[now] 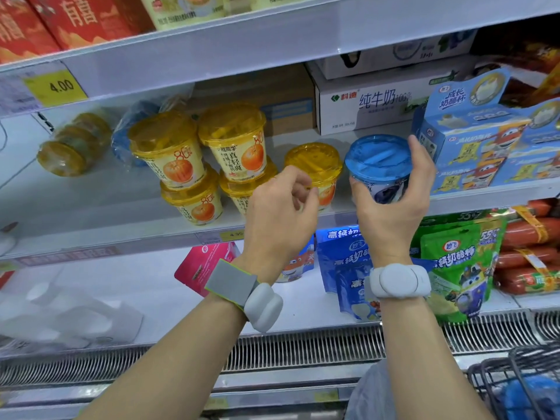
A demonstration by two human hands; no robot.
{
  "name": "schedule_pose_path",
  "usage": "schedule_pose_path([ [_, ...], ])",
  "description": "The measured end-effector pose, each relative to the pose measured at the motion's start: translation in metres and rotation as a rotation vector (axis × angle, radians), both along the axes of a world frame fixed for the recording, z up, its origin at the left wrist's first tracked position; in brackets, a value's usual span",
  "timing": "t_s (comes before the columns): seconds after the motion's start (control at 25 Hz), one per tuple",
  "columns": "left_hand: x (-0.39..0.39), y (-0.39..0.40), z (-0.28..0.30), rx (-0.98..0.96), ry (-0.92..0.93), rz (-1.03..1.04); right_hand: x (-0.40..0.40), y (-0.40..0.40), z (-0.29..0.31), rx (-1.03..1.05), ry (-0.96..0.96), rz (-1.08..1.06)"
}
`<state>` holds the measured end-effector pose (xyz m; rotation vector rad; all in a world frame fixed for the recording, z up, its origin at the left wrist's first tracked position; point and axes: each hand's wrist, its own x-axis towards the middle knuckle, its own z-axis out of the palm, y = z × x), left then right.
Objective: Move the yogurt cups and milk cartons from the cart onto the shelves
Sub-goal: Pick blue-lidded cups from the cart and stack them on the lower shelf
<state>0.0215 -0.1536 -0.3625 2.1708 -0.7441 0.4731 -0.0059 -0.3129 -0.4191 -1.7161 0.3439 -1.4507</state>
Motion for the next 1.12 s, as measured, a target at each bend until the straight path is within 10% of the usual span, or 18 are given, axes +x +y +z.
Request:
schedule_pose_path([
  [0.16, 0.005, -0.008, 0.009, -0.107, -0.126, -0.108, -0.001, 0.001, 0.009, -0.015, -0.054, 0.000],
  [0.48, 0.013, -0.031, 0.050, -0.025, 0.393, -0.373, -0.003, 0.000, 0.029, -0.092, -0.155, 0.034],
  [1.12, 0.024, -0.036, 0.061, -0.322, 0.050, -0.190, -0.001, 0.006, 0.049, -0.031, 0.022, 0.450],
])
